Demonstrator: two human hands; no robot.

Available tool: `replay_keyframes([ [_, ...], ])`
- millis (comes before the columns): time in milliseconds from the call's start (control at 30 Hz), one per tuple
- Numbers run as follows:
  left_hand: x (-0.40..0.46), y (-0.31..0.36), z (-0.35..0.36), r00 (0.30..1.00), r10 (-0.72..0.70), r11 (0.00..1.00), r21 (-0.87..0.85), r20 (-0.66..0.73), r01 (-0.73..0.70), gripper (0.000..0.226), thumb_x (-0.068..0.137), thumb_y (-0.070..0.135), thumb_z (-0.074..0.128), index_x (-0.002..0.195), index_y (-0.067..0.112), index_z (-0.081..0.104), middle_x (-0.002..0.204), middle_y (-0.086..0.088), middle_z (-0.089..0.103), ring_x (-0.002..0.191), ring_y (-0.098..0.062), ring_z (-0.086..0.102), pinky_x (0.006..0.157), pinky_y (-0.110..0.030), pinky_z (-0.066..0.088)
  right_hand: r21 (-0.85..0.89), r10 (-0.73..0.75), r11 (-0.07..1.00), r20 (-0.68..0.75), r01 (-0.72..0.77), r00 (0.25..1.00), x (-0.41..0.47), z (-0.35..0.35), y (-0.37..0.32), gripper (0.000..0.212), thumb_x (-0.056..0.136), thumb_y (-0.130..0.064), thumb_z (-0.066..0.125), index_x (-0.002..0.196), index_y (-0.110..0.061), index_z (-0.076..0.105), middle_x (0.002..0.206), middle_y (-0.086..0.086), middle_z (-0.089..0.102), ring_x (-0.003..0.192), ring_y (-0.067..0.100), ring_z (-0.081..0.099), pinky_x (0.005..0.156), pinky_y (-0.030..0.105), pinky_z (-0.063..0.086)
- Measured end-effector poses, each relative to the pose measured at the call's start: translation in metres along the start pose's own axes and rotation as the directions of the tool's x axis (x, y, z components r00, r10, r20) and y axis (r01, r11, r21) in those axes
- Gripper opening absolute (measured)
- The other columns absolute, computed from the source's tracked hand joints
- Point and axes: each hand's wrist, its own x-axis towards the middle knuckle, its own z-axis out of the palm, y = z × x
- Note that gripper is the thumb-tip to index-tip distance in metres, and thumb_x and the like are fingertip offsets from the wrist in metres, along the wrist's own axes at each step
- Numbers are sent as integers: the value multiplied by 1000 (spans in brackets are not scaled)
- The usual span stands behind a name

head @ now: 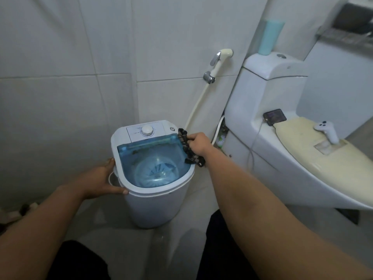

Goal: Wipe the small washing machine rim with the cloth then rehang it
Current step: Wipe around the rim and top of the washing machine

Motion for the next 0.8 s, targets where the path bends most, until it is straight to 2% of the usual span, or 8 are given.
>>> replay_keyframes([
  [67, -2, 0, 1, 1000, 9, 1000, -16, -3, -9, 135, 57, 66, 85, 161, 19, 12, 166, -6, 23, 149, -23, 33, 108, -19, 25, 26, 28, 999, -12, -27, 1000, -12, 2, 6, 34, 93, -9, 53, 120, -11, 72, 119, 10, 72, 112, 27, 64, 95, 26, 47],
  [133, -4, -1, 1, 1000, 9, 1000, -23, -9, -9, 133, 58, 64, 86, 161, 20, 15, 166, -8, 25, 148, -24, 34, 109, -20, 25, 69, 47, 997, -35, -44, 998, -25, 5, 11, 33, 93, -8, 53, 120, -11, 72, 117, 10, 72, 112, 28, 65, 96, 28, 49],
  [200, -6, -2, 0, 1000, 21, 999, -28, -11, -21, 128, 60, 61, 88, 160, 21, 19, 164, -7, 30, 147, -23, 37, 111, -23, 26, 90, 62, 994, -67, -56, 996, -41, 6, 15, 32, 95, -9, 52, 121, -11, 71, 116, 8, 72, 111, 26, 64, 89, 23, 46],
  [300, -7, -4, 0, 999, 41, 999, -26, -13, -41, 136, 51, 81, 79, 160, 23, 22, 164, -4, 32, 146, -22, 38, 117, -30, 29, 104, 86, 992, -143, -72, 986, -60, 14, 15, 33, 96, -10, 51, 122, -12, 70, 111, 5, 71, 105, 22, 63, 81, 16, 37],
  [400, -6, -8, 3, 1000, 13, 1000, -28, -19, -14, 130, 58, 68, 86, 161, 22, 20, 165, -3, 29, 147, -22, 36, 117, -31, 29, 177, 114, 981, -227, -74, 967, -74, 29, 17, 34, 94, -8, 50, 122, -10, 71, 113, 11, 72, 105, 27, 66, 78, 16, 39],
  [533, -3, -12, 6, 999, 40, 998, -51, -27, -41, 135, 54, 76, 83, 161, 24, 18, 166, -2, 24, 151, -19, 28, 117, -26, 21, 183, 148, 979, -364, -85, 920, -97, 48, 21, 33, 93, -11, 50, 118, -13, 72, 108, 14, 71, 97, 30, 66, 80, 26, 50],
  [667, 0, -16, 8, 999, 24, 999, -41, -24, -25, 128, 61, 62, 88, 161, 23, 19, 167, -3, 25, 151, -20, 29, 117, -26, 21, 120, 87, 992, -467, -34, 880, -125, 76, 24, 34, 98, -16, 49, 128, -14, 66, 119, 9, 58, 109, 26, 55, 94, 35, 49],
  [800, -3, -15, 5, 1000, 13, 999, -53, -18, -14, 134, 54, 72, 85, 160, 24, 20, 165, -3, 28, 148, -21, 33, 119, -31, 26, 2, -77, 996, -526, 92, 847, -155, 99, 25, 35, 97, -17, 49, 129, -16, 63, 121, 3, 54, 106, 22, 47, 89, 40, 50],
])
